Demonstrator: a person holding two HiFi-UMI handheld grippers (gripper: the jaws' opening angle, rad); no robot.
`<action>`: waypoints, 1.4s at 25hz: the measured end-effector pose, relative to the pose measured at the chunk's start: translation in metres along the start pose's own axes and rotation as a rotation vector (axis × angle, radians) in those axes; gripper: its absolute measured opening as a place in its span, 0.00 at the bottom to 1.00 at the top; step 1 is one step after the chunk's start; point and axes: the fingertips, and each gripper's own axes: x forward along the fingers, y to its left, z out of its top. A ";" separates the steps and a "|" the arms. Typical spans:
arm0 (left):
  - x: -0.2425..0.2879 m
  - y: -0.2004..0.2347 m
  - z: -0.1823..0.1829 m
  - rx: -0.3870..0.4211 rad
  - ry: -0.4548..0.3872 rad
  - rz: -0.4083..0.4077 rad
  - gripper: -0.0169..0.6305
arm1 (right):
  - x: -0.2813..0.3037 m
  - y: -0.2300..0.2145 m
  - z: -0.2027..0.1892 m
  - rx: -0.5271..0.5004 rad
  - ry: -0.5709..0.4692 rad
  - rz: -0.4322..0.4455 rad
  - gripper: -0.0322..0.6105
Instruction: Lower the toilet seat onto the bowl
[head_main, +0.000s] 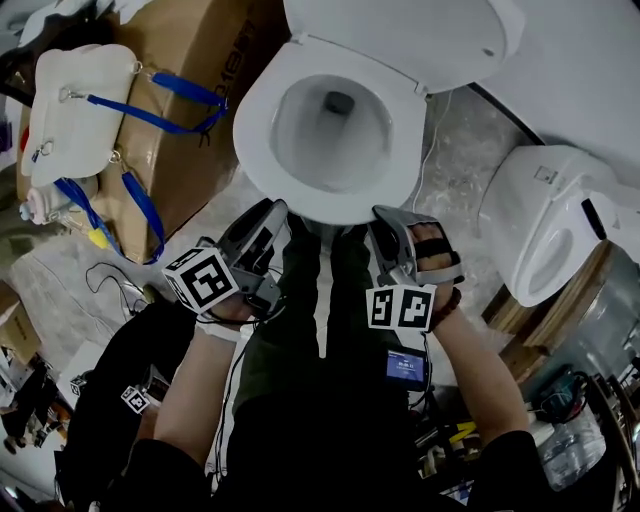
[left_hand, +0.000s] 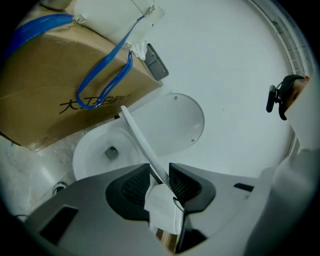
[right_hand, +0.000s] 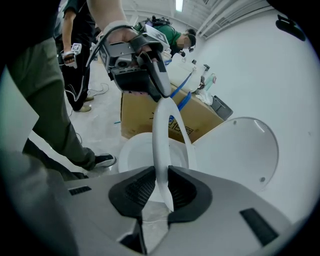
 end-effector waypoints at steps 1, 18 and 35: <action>0.001 0.005 0.001 0.012 -0.002 0.019 0.22 | 0.003 0.004 0.000 -0.005 0.001 0.005 0.19; 0.003 0.077 -0.031 -0.051 0.040 0.101 0.18 | 0.027 0.047 -0.059 0.941 0.068 0.325 0.20; 0.014 0.141 -0.060 -0.076 0.074 0.184 0.18 | 0.076 0.101 -0.065 1.790 -0.018 0.657 0.31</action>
